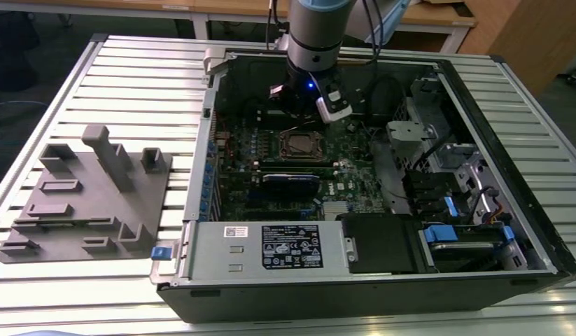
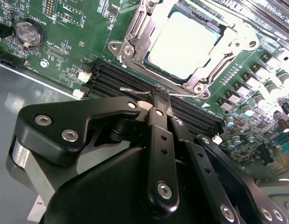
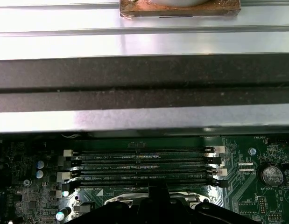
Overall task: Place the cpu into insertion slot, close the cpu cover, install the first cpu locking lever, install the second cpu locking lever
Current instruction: 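Install the first cpu locking lever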
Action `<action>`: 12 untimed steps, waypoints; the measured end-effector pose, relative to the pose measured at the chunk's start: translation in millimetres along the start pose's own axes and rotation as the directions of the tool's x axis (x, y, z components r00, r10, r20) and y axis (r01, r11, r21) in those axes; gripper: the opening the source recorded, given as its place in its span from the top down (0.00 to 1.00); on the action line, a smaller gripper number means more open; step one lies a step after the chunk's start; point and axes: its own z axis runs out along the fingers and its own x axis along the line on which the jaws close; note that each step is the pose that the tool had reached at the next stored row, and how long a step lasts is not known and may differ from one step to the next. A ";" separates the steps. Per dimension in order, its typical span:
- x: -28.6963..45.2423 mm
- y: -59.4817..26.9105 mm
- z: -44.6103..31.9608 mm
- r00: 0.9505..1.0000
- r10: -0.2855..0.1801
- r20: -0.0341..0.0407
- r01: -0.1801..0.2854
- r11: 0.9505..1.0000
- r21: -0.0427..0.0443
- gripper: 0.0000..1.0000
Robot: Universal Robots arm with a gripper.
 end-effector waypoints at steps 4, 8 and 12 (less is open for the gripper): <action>0.0 -0.4 1.8 1.000 0.000 0.001 0.000 1.000 0.000 0.89; 0.0 -0.5 2.5 1.000 -0.001 0.006 0.001 1.000 0.000 0.89; 0.0 -0.8 3.8 1.000 -0.002 0.009 0.002 1.000 -0.001 0.89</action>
